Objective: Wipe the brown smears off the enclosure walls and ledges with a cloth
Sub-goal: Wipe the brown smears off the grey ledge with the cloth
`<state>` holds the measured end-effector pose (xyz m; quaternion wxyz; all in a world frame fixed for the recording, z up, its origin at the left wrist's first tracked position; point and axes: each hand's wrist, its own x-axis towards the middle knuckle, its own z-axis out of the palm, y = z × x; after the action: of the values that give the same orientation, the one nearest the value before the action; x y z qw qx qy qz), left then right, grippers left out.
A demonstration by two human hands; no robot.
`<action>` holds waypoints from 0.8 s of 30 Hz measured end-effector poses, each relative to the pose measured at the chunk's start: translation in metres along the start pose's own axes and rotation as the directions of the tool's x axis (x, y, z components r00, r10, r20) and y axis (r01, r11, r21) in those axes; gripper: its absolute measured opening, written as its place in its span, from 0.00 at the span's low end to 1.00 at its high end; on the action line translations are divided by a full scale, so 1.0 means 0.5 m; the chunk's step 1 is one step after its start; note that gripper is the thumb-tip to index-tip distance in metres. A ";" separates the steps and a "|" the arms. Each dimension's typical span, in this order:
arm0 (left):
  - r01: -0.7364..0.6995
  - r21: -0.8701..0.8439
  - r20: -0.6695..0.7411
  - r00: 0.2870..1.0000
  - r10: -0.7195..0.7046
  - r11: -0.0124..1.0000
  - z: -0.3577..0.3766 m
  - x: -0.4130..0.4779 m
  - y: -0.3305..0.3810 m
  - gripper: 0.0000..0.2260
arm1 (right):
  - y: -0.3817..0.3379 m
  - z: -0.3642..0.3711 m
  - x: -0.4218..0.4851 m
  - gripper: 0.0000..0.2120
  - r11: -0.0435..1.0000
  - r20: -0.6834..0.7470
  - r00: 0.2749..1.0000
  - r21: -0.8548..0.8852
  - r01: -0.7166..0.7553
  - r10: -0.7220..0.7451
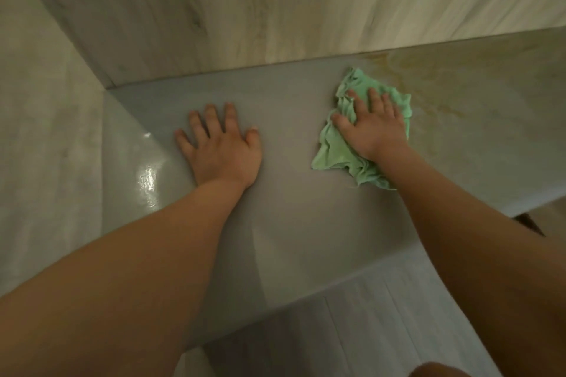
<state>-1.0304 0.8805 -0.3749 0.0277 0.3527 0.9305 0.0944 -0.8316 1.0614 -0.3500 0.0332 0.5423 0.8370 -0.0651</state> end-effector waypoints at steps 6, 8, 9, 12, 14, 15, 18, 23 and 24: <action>-0.012 -0.015 0.058 0.998 0.012 1.000 -0.013 -0.003 0.000 0.33 | -0.117 0.034 -0.188 0.39 0.972 -0.001 0.973 0.029 0.232 -0.232; -0.009 0.014 0.101 0.995 0.008 1.000 -0.025 -0.006 0.005 0.33 | -0.117 0.041 -0.264 0.38 0.931 0.001 0.932 0.044 0.362 -0.362; -0.009 0.039 0.126 0.992 0.004 0.999 -0.033 -0.008 0.008 0.33 | -0.101 0.043 -0.295 0.37 0.909 0.002 0.909 0.041 0.416 -0.416; -0.011 0.102 0.209 0.978 -0.011 0.995 -0.058 -0.008 0.014 0.32 | -0.009 0.037 -0.323 0.36 0.885 0.015 0.886 0.040 0.464 -0.464; -0.057 0.134 0.202 0.979 0.029 0.989 -0.076 -0.024 0.032 0.29 | 0.085 0.023 -0.296 0.38 0.931 0.001 0.931 0.010 0.365 -0.365; -0.104 0.130 0.198 0.977 0.077 0.986 -0.082 -0.040 0.049 0.27 | 0.134 0.012 -0.278 0.38 0.964 -0.004 0.964 0.003 0.266 -0.266; -0.232 0.073 0.278 0.939 0.204 0.970 -0.073 -0.097 0.099 0.27 | 0.203 -0.006 -0.236 0.38 0.999 0.014 0.999 0.017 -0.047 0.047; -0.210 0.093 0.331 0.929 0.168 0.973 -0.047 -0.125 0.127 0.29 | 0.048 0.048 -0.321 0.42 0.998 -0.038 0.999 0.070 0.010 -0.008; -0.206 0.099 0.327 0.931 0.163 0.974 -0.045 -0.127 0.128 0.29 | 0.033 0.059 -0.352 0.42 0.989 -0.060 0.991 0.070 0.128 -0.124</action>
<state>-0.9436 0.8818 -0.3414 0.1444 0.4503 0.8808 -0.0229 -0.7450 0.9048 -0.3582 -0.0142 0.4909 0.8671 -0.0830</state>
